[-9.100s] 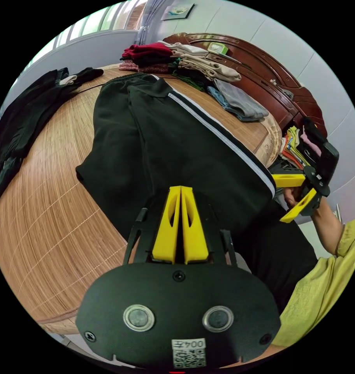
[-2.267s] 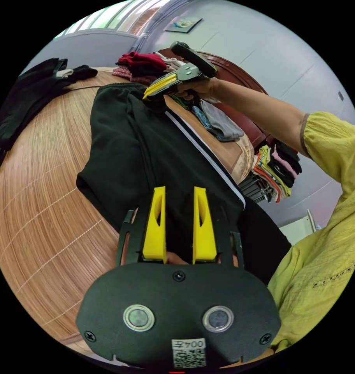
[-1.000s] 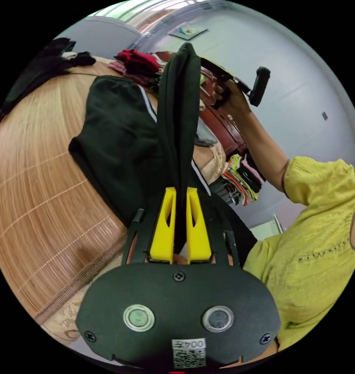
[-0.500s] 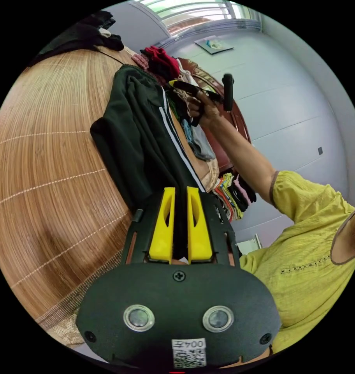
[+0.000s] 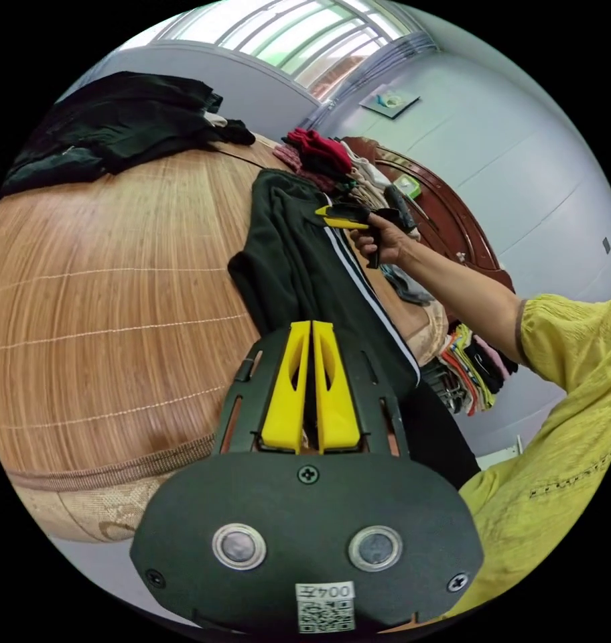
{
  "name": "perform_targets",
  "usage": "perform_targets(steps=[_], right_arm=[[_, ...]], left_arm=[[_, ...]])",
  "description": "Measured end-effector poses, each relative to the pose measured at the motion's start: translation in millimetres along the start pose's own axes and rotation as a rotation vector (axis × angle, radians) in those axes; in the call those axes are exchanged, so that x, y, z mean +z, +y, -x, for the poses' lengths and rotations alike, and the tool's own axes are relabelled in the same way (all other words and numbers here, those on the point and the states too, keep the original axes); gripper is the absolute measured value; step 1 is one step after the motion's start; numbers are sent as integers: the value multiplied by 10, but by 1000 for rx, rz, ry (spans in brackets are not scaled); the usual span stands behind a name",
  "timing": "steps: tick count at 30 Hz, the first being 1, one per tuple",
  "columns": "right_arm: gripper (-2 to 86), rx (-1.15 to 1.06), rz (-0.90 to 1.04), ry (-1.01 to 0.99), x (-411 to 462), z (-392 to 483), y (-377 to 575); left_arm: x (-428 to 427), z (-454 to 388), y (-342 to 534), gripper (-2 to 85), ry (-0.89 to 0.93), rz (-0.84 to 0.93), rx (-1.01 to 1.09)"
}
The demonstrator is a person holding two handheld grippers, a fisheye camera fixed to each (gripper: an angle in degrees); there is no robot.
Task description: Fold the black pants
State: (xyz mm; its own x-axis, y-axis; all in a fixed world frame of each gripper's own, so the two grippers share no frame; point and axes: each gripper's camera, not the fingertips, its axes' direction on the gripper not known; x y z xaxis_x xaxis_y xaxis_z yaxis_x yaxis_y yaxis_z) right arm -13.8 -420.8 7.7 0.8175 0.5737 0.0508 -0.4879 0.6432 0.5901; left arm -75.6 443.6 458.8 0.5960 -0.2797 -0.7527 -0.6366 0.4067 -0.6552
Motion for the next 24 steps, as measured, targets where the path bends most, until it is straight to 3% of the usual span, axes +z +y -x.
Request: perform_targets(steps=[7,9,11,13,16,19,24], right_arm=[[48,35,-41,-164,130,-113,-78],[42,0,-101,-131,8,27,-55],[40,-82,-230,16,-240,354,68],[43,-108,-242,173,-244,483,103],[52,-6,-116,251,2,362,14],[53,63,-214,391,-225,451,76],[52,-57,-275,227,-801,1025,597]], left_arm=[[-71,-526,-16,4,48,7,214],[4,-637,-33,5,-19,67,231],[42,-782,-52,5,-114,118,264],[80,-868,-68,5,-164,157,282],[56,-923,-97,6,-155,155,276],[-39,-925,-137,6,-134,134,260],[-470,-1039,-245,8,-202,53,263]])
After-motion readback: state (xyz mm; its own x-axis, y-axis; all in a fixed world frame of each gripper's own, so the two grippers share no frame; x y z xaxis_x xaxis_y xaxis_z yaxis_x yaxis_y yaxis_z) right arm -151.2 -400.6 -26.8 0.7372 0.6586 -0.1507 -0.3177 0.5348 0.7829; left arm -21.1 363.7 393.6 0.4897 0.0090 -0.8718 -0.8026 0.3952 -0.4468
